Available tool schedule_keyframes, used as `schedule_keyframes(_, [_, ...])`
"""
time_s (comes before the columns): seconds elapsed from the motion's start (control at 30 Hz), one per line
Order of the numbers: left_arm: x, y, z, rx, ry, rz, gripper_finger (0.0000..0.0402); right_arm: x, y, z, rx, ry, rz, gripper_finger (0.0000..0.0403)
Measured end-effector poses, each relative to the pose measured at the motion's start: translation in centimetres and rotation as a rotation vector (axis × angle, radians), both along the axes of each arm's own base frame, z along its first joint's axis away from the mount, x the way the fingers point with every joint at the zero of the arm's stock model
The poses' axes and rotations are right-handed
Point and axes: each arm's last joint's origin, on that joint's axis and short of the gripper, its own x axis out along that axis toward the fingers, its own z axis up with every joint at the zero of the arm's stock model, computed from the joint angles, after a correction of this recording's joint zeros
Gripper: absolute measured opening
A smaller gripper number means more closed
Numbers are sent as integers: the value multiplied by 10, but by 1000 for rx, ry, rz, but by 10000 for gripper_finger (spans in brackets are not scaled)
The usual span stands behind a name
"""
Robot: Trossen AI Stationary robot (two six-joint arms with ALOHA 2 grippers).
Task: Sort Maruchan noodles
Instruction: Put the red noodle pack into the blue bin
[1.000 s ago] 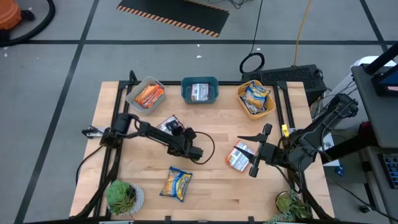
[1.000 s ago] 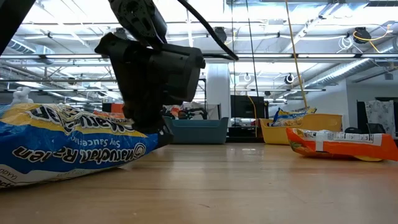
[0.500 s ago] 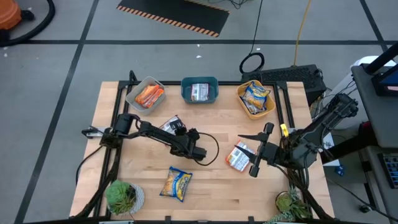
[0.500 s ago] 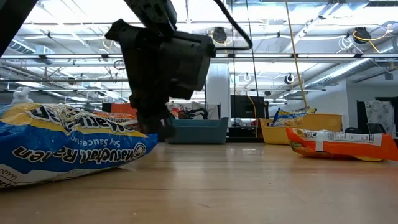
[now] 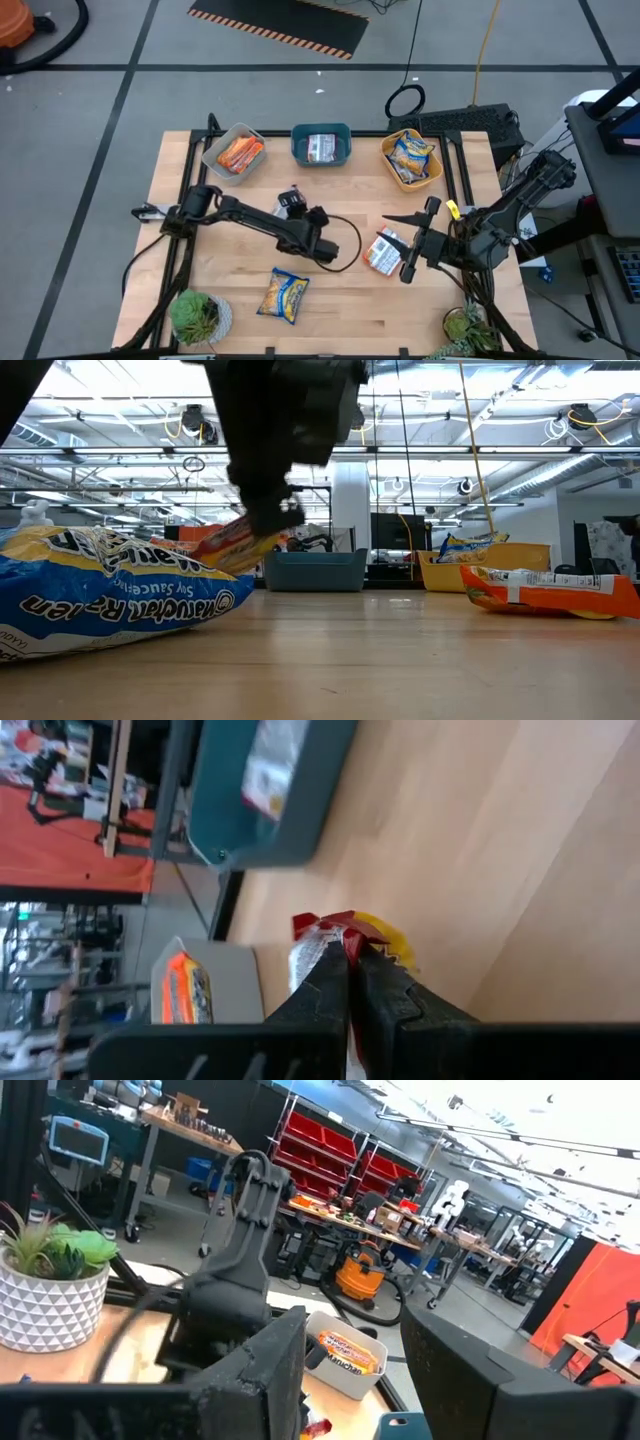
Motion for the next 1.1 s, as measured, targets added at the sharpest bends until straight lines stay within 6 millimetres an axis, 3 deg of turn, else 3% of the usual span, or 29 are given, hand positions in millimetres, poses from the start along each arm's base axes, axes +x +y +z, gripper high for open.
schedule_keyframes(0.2, [0,-19,39,49,-138,-67,4,0,0,0,-3,-2,0,162])
schedule_keyframes(0.53, [-32,-36,110,79,-395,-111,4,0,0,1,38,-22,2,162])
schedule_keyframes(0.93, [-74,-85,169,-18,-605,-322,4,-1,2,1,28,-18,11,162])
schedule_keyframes(1.1, [-96,-102,183,-29,-667,-384,9,-1,2,1,25,-17,11,162])
